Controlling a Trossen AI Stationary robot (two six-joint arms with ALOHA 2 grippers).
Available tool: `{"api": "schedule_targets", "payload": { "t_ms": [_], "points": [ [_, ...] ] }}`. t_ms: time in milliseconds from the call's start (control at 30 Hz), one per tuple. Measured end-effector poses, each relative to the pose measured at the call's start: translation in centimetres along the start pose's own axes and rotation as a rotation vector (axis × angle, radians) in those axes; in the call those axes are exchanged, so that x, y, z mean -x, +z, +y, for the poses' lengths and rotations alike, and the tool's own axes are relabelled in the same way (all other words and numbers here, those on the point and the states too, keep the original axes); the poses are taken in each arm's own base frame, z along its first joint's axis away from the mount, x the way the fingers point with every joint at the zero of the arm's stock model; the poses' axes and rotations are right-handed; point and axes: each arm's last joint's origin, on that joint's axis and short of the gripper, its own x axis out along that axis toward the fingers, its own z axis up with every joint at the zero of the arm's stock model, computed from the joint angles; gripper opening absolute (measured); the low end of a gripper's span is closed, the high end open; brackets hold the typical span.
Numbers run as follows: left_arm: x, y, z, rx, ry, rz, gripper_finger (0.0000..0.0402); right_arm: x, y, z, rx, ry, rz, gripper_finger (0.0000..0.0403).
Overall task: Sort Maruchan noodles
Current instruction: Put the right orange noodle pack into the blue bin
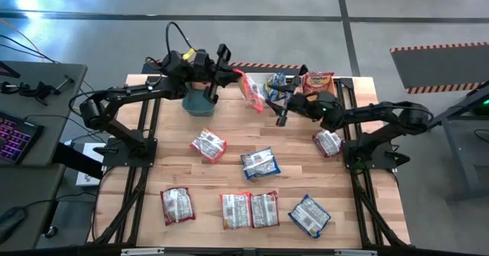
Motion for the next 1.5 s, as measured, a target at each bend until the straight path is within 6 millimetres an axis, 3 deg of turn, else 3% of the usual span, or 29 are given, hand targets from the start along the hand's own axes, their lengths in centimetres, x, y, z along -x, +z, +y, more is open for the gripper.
{"api": "schedule_targets", "payload": {
  "t_ms": [267, 533, 767, 1033, 1233, 1500],
  "points": [
    [0.4, -0.2, 0.6, 0.033, 0.027, 0.041, 0.0, -2.3, 0.4, 0.3, -0.006, -0.006, 0.092, 0.0225],
    [0.5, -0.2, 0.9, 0.031, 0.132, 0.017, 0.0, -3.9, 2.0, 1.0, 0.188, -0.068, 0.056, 0.0225],
    [1.8, -0.4, 2.1, 0.019, 0.187, 0.124, 0.0, -3.7, 1.3, 1.0, 0.221, -0.165, 0.207, 0.0225],
    [5.2, -1.3, 3.3, 0.016, 0.345, 0.406, 0.0, -3.4, 0.6, 1.0, 0.255, -0.2, 0.321, 0.0225],
    [8.8, -2.7, 1.9, -0.036, 0.453, 0.439, 0.0, -3.4, 0.5, 1.0, 0.257, -0.195, 0.333, 0.0225],
    [14.5, -4.7, 0.1, -0.108, 0.73, 0.434, 0.0, -3.3, 0.2, 1.1, 0.26, -0.179, 0.365, 0.0225]
  ]
}}
